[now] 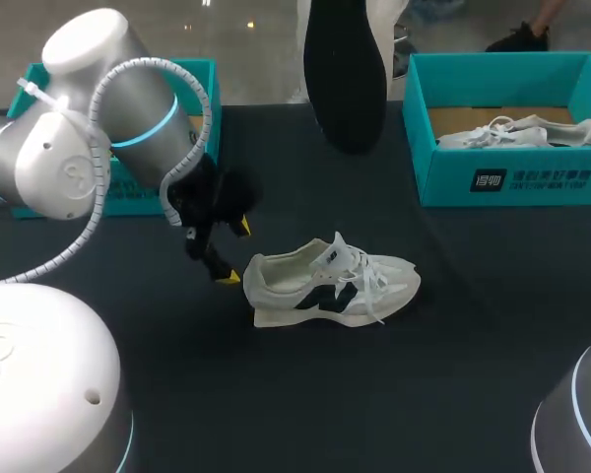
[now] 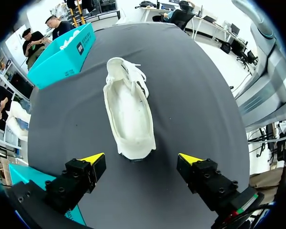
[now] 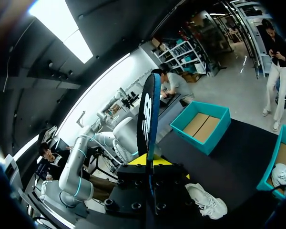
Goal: Take the shoe out of the shoebox, open the shoe tongue, remove and reinsert the insole, then place the shoe into the shoebox
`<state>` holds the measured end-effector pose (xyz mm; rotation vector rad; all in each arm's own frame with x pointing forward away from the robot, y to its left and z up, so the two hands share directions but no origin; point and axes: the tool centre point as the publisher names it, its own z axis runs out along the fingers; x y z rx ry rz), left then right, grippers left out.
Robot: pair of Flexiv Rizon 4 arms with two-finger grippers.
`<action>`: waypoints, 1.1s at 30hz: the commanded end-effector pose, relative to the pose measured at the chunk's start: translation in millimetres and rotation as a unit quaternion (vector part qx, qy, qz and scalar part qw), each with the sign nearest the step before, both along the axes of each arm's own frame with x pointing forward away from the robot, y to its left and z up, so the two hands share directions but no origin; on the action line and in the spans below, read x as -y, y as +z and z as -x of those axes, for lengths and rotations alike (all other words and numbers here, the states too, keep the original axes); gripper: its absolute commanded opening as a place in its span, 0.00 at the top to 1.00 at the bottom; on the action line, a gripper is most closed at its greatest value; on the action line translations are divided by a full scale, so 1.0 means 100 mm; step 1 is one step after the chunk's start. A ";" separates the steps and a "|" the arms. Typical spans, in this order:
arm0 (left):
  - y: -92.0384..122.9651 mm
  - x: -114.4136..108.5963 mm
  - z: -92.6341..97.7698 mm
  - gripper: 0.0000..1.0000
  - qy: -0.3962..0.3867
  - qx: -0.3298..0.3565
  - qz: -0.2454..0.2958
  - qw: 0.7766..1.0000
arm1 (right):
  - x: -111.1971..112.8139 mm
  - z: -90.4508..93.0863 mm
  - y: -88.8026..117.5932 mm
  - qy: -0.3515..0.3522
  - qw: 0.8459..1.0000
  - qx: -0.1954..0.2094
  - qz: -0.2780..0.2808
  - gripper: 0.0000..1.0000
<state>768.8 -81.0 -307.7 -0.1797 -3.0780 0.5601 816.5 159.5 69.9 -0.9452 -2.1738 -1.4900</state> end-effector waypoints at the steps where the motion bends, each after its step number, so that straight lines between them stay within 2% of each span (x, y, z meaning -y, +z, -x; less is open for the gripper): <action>1: -0.05 0.24 -0.12 0.00 0.000 -0.002 -0.011 1.000 | -0.01 -0.01 0.01 0.000 1.000 -0.001 0.002 1.00; 12: -0.35 0.73 -0.35 0.00 0.015 -0.017 -0.007 1.000 | -0.01 -0.01 0.01 0.000 1.000 -0.001 0.002 1.00; 16: -0.49 0.83 -0.39 0.00 0.015 -0.021 -0.015 1.000 | -0.01 -0.01 0.01 0.000 1.000 -0.001 0.002 1.00; 23: -0.67 0.87 -0.48 0.00 0.018 -0.030 -0.030 0.999 | -0.01 -0.01 0.01 0.000 1.000 -0.001 0.002 1.00; 24: -0.71 0.87 -0.48 0.52 0.018 -0.032 -0.032 0.999 | -0.01 -0.01 0.01 0.000 1.000 -0.001 0.002 1.00; 25: -0.73 0.87 -0.48 0.67 0.018 -0.032 -0.033 0.999 | -0.01 -0.01 0.01 0.000 1.000 -0.001 0.002 1.00; 26: -0.76 0.86 -0.46 1.00 0.016 -0.034 -0.035 0.999 | -0.01 -0.01 0.01 0.000 1.000 -0.001 0.002 1.00; 29: -0.79 0.84 -0.41 1.00 0.011 -0.033 -0.037 0.999 | -0.01 -0.01 0.01 0.000 1.000 -0.001 0.002 1.00; 33: -0.73 0.78 -0.29 1.00 -0.004 -0.027 -0.032 0.999 | -0.01 -0.01 0.01 0.000 1.000 -0.001 0.002 1.00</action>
